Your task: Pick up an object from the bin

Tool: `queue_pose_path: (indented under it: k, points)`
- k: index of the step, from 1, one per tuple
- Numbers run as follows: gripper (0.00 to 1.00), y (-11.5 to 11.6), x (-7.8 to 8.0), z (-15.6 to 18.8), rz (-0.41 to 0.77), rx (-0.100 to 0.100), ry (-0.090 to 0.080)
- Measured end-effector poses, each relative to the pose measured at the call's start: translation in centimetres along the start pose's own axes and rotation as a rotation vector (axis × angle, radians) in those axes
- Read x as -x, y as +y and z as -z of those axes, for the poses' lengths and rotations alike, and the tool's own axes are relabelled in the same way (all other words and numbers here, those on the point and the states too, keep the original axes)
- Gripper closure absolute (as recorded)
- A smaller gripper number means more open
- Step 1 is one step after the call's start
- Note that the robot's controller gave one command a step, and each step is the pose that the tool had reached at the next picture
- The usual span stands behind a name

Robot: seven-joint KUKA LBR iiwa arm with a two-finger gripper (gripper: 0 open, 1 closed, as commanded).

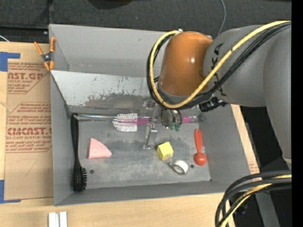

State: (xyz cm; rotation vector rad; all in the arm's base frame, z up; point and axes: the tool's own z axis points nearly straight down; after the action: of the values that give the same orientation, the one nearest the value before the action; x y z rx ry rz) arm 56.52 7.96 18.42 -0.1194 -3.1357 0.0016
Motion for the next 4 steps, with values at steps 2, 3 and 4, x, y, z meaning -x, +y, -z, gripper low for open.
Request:
queue_pose_path:
  k: [2, 3, 4]
  points:
    - [0.00, 0.3, -2.9, -2.2, 0.109, 0.006, -0.012]
    - [0.00, -1.0, -2.1, -3.0, 0.291, 0.004, -0.009]
    - [0.00, -5.1, -4.1, -4.6, 0.084, 0.007, -0.010]
